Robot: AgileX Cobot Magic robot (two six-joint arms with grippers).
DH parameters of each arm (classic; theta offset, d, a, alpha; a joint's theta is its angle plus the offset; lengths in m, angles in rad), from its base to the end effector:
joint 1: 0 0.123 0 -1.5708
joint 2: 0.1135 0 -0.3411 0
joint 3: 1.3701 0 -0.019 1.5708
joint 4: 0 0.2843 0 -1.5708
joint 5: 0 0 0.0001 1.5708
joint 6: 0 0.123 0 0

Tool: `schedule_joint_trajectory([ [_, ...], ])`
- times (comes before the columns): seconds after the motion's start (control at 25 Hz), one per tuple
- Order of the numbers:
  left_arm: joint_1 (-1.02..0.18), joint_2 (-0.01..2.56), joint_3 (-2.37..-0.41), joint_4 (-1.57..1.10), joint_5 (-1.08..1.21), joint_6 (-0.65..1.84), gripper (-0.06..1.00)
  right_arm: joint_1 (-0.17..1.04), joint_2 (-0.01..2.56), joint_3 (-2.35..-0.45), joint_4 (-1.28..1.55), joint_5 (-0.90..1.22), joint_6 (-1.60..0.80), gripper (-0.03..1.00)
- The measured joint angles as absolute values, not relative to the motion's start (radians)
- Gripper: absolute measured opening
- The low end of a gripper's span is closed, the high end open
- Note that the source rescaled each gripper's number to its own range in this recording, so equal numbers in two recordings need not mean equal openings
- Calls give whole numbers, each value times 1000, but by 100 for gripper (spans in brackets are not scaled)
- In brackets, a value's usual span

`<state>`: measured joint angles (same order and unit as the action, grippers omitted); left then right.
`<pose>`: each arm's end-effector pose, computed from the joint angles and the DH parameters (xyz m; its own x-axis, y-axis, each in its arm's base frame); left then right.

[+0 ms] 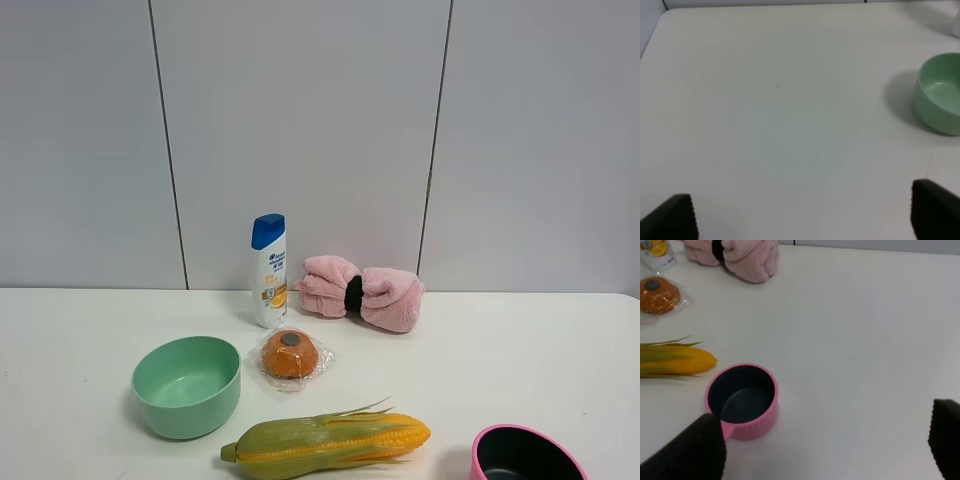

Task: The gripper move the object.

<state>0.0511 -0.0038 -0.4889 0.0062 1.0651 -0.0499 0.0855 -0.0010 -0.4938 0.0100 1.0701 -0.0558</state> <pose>-0.0029 0.0005 0.2746 -0.4626 -0.0706 -0.8837 -0.0776 0.9962 -0.0389 -0.0034 0.0008 0.2757 -0.4619 -0.0908 -0.8823 -0.1168 0.9923 -0.0409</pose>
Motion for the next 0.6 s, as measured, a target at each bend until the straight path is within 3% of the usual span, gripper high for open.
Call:
schedule_joint_trajectory([
  [0.6,51,-4,-489,6,1065,-50,100,86,-1,-494,-13,1069,-16,67],
])
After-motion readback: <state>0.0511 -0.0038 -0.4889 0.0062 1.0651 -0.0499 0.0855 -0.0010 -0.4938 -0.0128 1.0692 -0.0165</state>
